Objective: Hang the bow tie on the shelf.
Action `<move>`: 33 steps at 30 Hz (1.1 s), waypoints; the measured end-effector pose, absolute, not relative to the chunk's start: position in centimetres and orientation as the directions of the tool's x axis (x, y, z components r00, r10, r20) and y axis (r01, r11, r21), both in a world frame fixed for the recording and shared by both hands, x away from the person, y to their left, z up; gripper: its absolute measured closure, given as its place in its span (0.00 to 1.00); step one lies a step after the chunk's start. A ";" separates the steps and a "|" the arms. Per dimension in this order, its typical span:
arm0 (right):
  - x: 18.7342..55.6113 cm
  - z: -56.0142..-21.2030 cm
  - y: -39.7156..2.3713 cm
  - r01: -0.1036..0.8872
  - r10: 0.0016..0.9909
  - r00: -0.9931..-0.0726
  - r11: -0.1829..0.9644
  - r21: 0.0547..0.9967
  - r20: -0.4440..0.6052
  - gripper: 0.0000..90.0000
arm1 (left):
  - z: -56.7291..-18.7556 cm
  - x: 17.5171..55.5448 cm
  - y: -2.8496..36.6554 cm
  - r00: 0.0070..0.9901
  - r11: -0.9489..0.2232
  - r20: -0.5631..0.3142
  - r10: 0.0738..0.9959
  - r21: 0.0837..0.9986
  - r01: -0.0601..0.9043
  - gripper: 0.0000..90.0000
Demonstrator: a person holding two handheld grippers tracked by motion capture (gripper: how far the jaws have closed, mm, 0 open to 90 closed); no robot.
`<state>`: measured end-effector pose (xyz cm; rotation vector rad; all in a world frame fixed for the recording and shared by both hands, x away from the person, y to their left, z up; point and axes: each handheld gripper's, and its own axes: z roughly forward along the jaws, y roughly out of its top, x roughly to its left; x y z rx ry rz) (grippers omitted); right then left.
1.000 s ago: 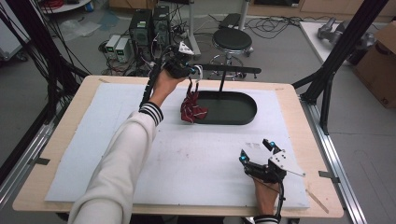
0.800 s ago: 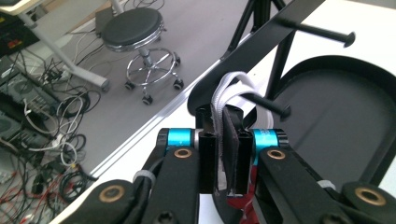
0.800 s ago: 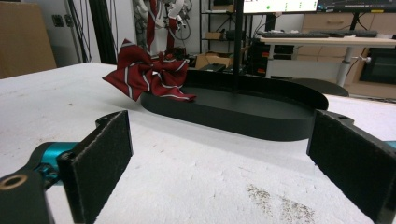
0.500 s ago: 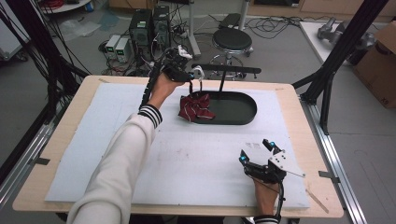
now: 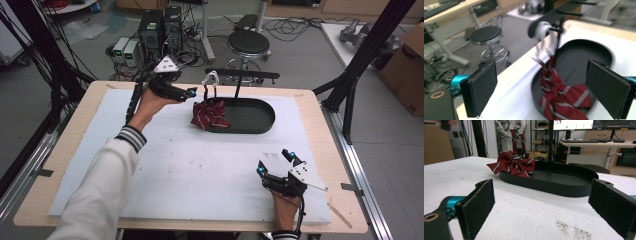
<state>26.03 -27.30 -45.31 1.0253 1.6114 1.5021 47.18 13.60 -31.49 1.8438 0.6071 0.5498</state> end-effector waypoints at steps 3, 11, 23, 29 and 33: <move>26.0 -45.3 -27.3 0.085 0.895 -0.446 0.023 0.996 0.017 0.06 | -33.0 44.1 16.6 0.766 -0.248 0.058 0.640 0.959 0.134 0.12; 25.9 -45.3 -27.3 0.082 0.895 -0.445 0.017 0.997 0.021 0.06 | -37.5 36.0 24.1 0.749 -0.179 0.052 0.661 0.980 0.090 0.12; 25.9 -45.3 -27.1 0.069 0.896 -0.443 0.042 0.997 -0.007 0.06 | -43.9 29.7 30.1 0.673 0.001 -0.040 0.738 0.998 0.058 0.12; 25.9 -45.3 -27.2 0.075 0.896 -0.445 0.030 0.997 0.007 0.06 | -45.3 28.4 30.9 0.611 0.018 -0.020 0.791 1.000 0.009 0.12; 25.9 -45.3 -27.2 0.074 0.896 -0.445 0.031 0.997 0.005 0.06 | -45.5 28.0 31.0 0.602 0.030 -0.006 0.798 0.999 -0.030 0.13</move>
